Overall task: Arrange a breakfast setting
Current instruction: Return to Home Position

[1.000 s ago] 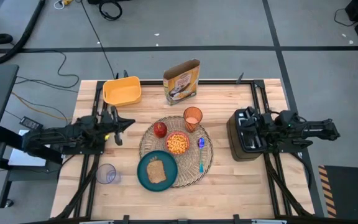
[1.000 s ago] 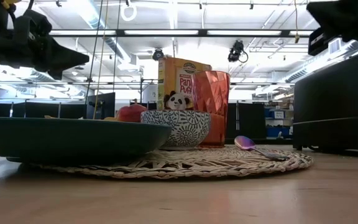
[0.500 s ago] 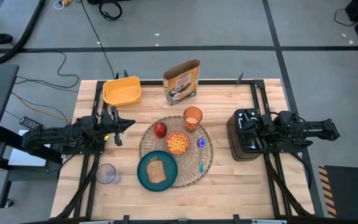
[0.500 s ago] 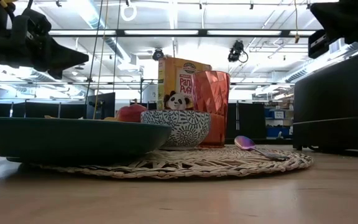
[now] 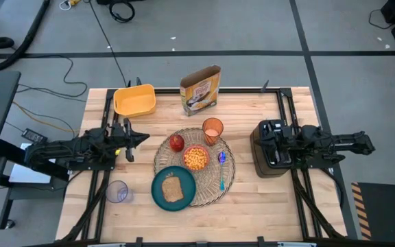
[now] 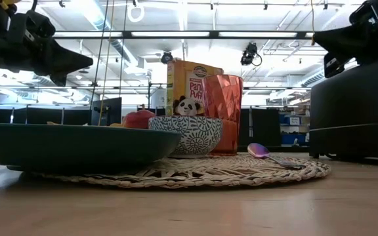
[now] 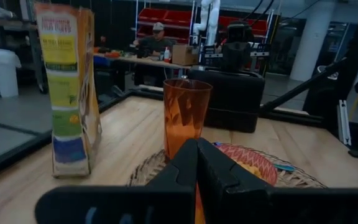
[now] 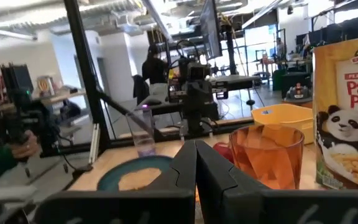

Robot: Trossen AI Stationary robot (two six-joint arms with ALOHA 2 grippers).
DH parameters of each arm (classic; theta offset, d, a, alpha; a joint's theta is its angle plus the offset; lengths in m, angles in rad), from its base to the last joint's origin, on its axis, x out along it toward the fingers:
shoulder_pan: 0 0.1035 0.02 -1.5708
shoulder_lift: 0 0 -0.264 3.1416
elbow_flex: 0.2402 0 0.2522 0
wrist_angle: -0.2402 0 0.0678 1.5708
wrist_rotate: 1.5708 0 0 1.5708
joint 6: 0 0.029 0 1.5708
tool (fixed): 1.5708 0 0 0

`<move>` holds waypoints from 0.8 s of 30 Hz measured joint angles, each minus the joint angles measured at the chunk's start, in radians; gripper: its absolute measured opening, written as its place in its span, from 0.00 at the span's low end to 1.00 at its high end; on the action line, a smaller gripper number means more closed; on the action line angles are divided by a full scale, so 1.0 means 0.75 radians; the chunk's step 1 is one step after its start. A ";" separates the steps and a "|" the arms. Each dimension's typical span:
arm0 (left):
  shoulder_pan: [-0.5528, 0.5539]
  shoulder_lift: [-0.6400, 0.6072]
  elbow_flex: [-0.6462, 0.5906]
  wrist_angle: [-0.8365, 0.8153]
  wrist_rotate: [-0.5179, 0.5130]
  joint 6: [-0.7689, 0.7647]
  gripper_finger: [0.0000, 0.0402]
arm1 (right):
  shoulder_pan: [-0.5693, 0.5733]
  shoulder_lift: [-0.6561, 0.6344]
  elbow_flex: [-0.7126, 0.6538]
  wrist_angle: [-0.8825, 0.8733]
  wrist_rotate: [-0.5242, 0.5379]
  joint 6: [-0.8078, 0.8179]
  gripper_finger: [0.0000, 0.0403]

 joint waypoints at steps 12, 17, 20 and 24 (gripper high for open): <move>0.003 0.001 0.001 -0.035 0.017 0.061 0.02 | 0.010 0.002 0.005 -0.153 0.060 0.007 0.03; 0.004 0.001 0.001 -0.029 0.021 0.090 0.02 | 0.010 0.011 0.001 -0.155 0.014 -0.091 0.03; 0.004 0.001 0.001 -0.028 0.022 0.089 0.02 | 0.010 0.013 0.000 -0.150 0.015 -0.189 0.03; 0.004 0.001 -0.001 -0.018 0.022 0.089 0.02 | 0.010 0.013 0.000 -0.141 0.019 -0.197 0.04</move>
